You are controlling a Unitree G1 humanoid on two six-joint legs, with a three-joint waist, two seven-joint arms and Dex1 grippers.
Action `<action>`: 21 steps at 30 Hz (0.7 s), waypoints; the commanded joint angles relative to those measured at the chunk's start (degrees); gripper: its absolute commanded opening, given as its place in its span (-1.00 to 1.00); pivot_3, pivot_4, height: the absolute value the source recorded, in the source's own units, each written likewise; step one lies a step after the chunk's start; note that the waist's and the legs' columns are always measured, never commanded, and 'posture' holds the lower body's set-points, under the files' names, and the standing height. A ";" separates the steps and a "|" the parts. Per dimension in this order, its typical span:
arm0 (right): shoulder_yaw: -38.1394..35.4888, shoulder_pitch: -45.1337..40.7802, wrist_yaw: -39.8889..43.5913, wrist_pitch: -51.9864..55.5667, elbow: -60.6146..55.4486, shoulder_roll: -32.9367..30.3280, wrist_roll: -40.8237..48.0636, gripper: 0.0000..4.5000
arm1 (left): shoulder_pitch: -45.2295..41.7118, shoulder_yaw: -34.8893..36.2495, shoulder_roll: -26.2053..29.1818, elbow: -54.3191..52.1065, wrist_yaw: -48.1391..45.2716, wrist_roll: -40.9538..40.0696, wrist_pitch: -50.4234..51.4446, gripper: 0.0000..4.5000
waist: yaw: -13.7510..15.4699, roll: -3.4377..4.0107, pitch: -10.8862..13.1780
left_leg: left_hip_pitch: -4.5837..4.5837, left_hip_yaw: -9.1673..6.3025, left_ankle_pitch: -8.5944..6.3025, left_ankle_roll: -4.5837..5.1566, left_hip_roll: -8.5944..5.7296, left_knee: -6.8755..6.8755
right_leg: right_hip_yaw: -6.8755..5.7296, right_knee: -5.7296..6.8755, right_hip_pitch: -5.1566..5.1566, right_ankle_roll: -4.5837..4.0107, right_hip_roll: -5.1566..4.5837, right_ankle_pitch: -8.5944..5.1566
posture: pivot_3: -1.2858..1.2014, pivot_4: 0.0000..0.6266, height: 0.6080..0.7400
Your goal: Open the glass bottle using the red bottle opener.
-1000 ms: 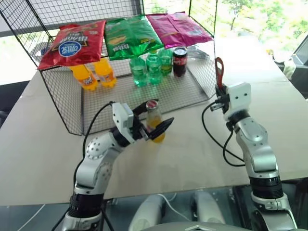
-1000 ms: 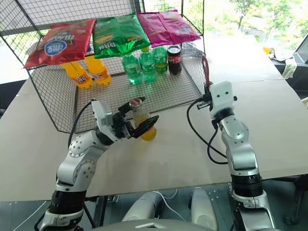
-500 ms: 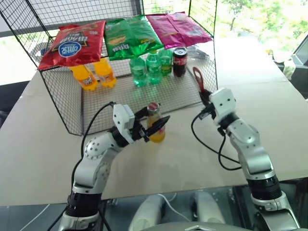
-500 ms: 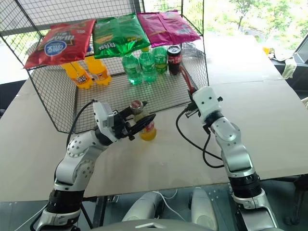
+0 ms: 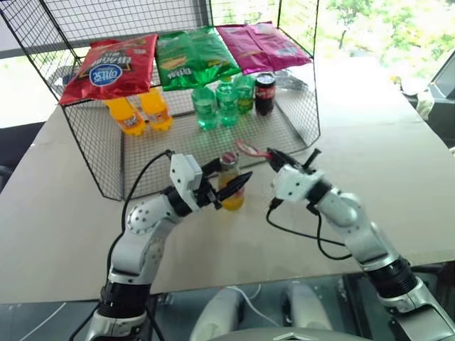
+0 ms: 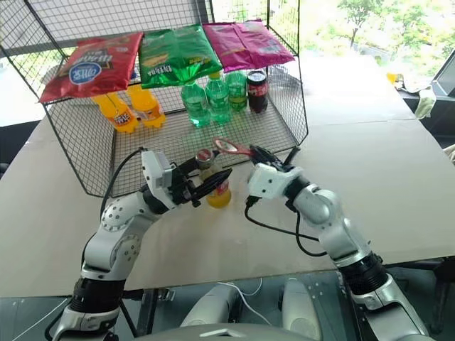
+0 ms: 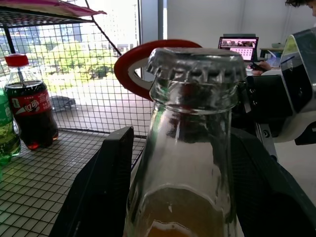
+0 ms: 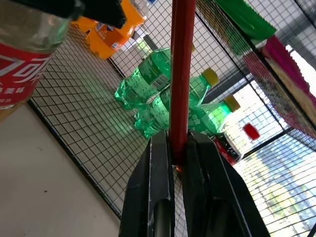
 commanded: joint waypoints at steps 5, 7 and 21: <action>-0.11 -1.89 -4.65 -9.45 3.35 2.65 -1.97 -1.00 | -0.26 -0.02 1.02 1.59 -0.24 0.97 0.21 -0.06 | -0.04 0.00 0.00 | 0.08 0.01 0.00 -0.01 0.12 -0.02 | 0.03 -0.01 0.07 -0.01 0.12 0.00 | 0.03 -0.52 1.00; 0.42 -1.77 -4.55 -10.94 4.42 2.67 -2.54 -1.00 | -0.31 -0.01 1.01 1.73 -0.20 1.00 0.09 -0.06 | -0.04 0.00 0.00 | 0.10 0.01 0.00 -0.01 0.13 -0.02 | 0.04 -0.02 0.08 -0.01 0.13 0.00 | 0.03 -0.52 1.00; 4.29 -3.33 -1.43 -18.69 11.78 2.98 -3.39 -1.00 | -0.49 0.43 0.81 1.85 0.69 0.34 0.83 -0.06 | -0.05 0.00 0.00 | 0.20 0.08 0.00 -0.01 0.16 -0.03 | 0.14 -0.01 0.13 -0.01 0.21 0.00 | 0.03 -0.52 1.00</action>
